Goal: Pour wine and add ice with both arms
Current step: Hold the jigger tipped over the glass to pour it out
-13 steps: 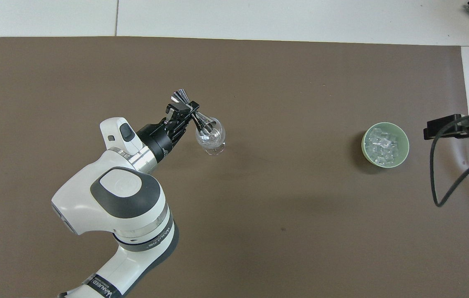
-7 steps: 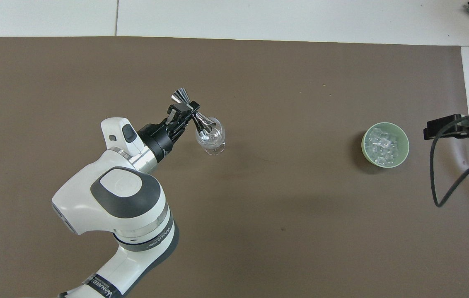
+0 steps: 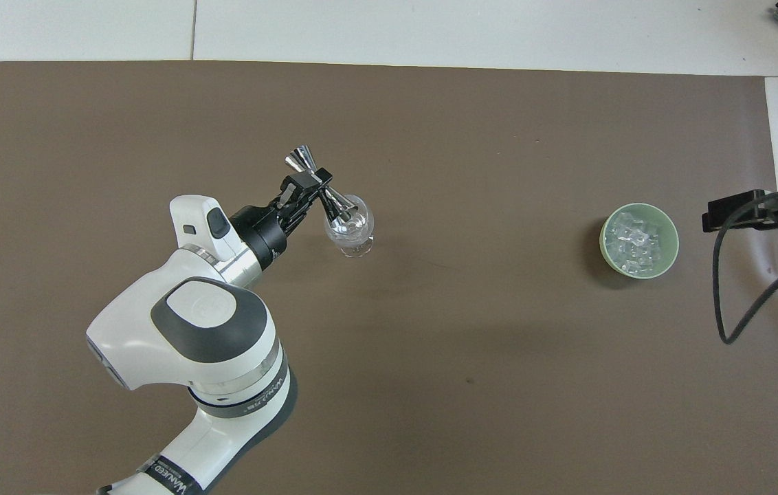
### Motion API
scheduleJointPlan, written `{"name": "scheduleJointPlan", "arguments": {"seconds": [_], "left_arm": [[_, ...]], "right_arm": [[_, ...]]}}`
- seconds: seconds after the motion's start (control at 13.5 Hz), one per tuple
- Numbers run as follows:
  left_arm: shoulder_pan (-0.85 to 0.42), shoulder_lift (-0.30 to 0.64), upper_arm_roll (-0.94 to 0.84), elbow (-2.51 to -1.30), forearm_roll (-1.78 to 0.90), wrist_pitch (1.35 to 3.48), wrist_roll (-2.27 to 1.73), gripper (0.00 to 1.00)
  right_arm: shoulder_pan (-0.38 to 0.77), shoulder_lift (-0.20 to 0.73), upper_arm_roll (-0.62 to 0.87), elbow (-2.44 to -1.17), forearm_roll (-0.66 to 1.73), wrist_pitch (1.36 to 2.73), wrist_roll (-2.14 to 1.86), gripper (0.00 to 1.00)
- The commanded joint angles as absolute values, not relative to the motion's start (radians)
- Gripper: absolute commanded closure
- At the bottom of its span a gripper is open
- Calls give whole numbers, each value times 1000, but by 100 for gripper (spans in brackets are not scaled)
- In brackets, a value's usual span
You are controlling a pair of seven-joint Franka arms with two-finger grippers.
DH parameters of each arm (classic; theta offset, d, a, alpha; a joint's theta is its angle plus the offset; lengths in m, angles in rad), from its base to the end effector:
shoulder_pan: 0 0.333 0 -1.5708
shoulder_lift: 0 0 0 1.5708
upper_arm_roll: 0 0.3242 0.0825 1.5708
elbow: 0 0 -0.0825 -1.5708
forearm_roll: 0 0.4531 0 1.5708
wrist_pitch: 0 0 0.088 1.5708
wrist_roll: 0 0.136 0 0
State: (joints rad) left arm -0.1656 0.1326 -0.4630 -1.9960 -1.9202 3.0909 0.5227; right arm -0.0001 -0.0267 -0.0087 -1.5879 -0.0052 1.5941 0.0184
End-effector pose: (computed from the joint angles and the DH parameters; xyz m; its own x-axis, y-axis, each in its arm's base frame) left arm 0.5785 -0.3200 0.3803 0.6821 0.7282 0.0668 0.3250 -0.3837 0.8644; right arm 0.6185 -0.0062 0.6131 0.9991 -0.0271 0.0330 -0.0272 -0.9996 0.0044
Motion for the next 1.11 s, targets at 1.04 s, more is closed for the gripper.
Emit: {"name": "scheduleJointPlan", "arguments": {"seconds": [1.04], "left_arm": [[-207,146,-451,-1963,-1910,3120,601,100]], "right_arm": [[-6,-49,-6,-1614,23,1612,-2,0]]}}
